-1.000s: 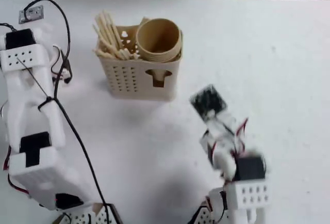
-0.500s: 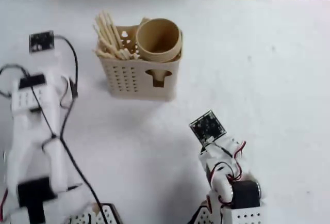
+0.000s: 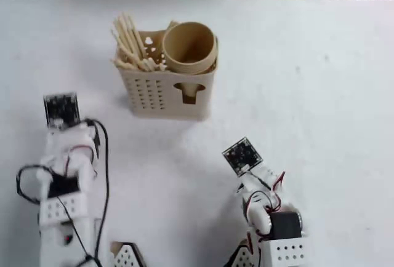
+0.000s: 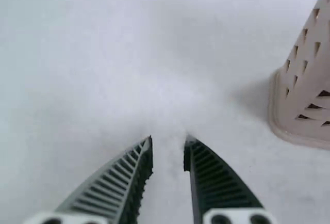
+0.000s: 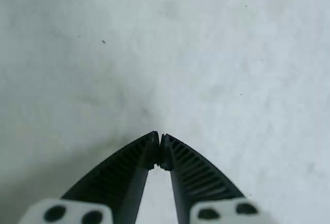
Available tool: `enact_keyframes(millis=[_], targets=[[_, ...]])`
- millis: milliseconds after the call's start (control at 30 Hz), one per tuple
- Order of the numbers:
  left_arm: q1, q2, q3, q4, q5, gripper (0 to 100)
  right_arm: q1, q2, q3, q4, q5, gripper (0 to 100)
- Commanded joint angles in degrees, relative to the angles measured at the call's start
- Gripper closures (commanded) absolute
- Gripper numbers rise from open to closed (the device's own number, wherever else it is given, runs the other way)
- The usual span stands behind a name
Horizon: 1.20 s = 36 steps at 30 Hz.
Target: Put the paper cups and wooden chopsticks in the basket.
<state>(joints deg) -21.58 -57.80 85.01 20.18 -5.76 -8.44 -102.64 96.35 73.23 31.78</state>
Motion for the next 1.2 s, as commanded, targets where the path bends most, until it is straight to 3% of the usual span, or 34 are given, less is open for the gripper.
enact_keyframes(millis=[0, 67, 200, 500, 1167], targets=[[0.40, -11.38, 9.58, -6.59, -0.44, 88, 0.31, -0.48, 0.53, 0.04, 0.62, 98.1], [0.40, -15.60, 12.40, -7.12, -0.44, 88, 0.31, -0.48, 0.53, 0.04, 0.62, 98.1], [0.31, -21.67, 12.40, -0.18, -0.44, 88, 0.22, -0.48, 0.53, 0.04, 0.62, 98.1], [0.66, -26.15, 12.40, 24.00, -0.44, 88, 0.22, -0.48, 0.53, 0.04, 0.62, 98.1], [0.40, -26.95, 12.40, 24.97, -0.44, 88, 0.22, -0.48, 0.53, 0.04, 0.62, 98.1]])
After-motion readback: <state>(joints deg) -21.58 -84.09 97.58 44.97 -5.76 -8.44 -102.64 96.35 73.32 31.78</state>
